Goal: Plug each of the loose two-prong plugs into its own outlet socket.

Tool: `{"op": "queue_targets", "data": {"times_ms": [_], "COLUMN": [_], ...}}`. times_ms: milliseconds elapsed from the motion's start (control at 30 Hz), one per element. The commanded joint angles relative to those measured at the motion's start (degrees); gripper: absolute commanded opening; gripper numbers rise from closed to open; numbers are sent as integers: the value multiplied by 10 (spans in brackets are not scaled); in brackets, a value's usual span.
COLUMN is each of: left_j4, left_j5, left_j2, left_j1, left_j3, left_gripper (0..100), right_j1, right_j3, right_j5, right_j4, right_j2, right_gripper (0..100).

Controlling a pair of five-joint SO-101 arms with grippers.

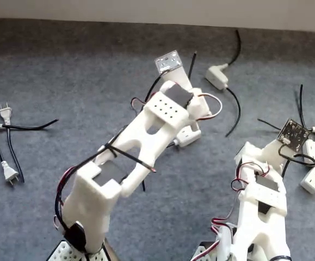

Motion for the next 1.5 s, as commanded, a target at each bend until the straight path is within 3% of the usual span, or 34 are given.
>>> {"op": "queue_targets", "data": {"times_ms": [0,233,900,1467], "left_j4": [47,81,118,53], "left_j5": [4,5,81,113], "left_j2": [37,106,122,167], "left_j1": [7,7,-2,-3], "left_j3": [-102,-176,-169,-155], "left_gripper": [7,7,7,6], "right_j1": [-3,-4,-4,-4], "right_j3": [-6,-7,-7,-7], "right_j5": [-5,-5,-5,-5], "right_j4": [-1,-1,-1,-1], "right_j2": [-3,-3,-3,-3], "right_gripper": [8,8,8,8]}}
